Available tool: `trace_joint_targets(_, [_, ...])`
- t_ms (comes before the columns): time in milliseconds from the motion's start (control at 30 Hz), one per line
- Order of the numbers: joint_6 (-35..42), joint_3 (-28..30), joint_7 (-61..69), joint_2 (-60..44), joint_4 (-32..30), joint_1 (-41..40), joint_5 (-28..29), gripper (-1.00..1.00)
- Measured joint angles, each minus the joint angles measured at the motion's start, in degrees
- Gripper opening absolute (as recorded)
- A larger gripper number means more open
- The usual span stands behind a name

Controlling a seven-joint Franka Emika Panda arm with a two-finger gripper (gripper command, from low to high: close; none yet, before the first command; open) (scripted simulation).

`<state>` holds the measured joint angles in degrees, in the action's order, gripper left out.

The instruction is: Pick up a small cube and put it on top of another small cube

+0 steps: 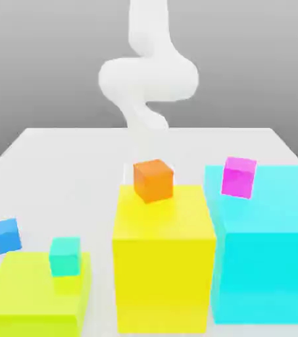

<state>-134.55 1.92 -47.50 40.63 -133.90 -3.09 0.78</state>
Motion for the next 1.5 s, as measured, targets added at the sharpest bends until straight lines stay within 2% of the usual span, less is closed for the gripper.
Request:
trace_joint_targets(400, [-13.39,12.01,-6.27,-24.94,-10.25,-13.94,1.33,0.00])
trace_joint_targets(533, [-17.81,16.68,-6.78,-33.32,-13.62,-17.80,-0.39,0.00])
trace_joint_targets(667, [-22.17,19.81,-5.49,-42.03,-16.97,-23.80,-4.63,0.00])
trace_joint_targets(767, [-25.75,19.10,-2.72,-48.66,-18.40,-27.29,-9.78,0.00])
trace_joint_targets(933, [-33.52,10.16,4.12,-59.11,-16.61,-34.67,-19.08,0.00])
trace_joint_targets(967, [-34.36,9.10,4.74,-60.15,-16.39,-35.56,-19.88,-1.00])
trace_joint_targets(1200, [-34.17,9.21,4.46,-59.91,-16.45,-35.52,-19.53,-1.00])
trace_joint_targets(1400, [-25.54,15.79,-4.37,-48.54,-18.78,-30.91,-8.18,-1.00])
trace_joint_targets(1500, [-18.65,12.37,-12.37,-42.17,-17.89,-25.24,-4.25,-1.00])
